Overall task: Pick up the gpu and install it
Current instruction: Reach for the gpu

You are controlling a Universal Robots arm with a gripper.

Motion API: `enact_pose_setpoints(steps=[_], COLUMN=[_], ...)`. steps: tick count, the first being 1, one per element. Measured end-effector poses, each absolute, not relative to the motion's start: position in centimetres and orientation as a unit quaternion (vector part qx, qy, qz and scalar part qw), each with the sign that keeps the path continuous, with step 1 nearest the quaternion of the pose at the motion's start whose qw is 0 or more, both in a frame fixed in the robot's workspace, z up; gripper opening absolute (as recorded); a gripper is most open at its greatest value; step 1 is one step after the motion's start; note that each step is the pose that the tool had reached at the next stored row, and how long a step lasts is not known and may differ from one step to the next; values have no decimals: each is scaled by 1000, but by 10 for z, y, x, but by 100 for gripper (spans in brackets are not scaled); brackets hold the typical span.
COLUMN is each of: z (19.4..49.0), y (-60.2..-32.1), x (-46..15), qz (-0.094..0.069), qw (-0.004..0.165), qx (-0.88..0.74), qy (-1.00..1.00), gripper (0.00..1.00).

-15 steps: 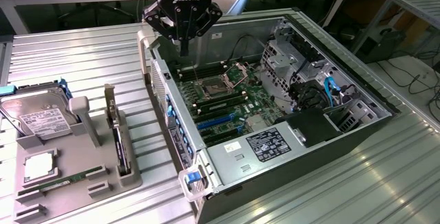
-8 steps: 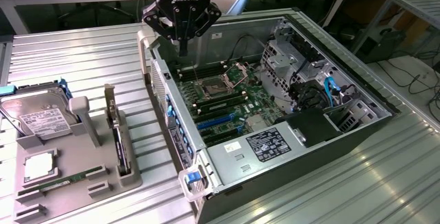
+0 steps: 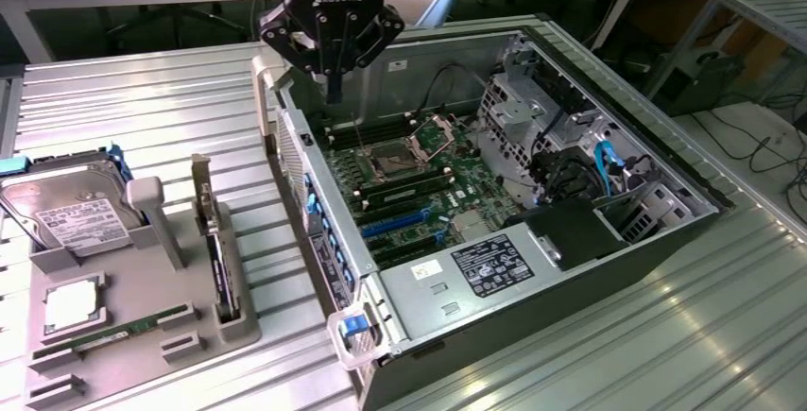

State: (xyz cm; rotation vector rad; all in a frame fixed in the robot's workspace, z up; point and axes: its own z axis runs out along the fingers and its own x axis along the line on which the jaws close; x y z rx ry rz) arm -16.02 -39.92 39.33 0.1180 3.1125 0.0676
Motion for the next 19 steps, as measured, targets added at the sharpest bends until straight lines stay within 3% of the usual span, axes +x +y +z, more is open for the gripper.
enact_pose_setpoints(steps=[19], z=[393], y=[-399], x=[-165], qz=[22], qw=[13], qx=[38], qy=[999], gripper=[11])
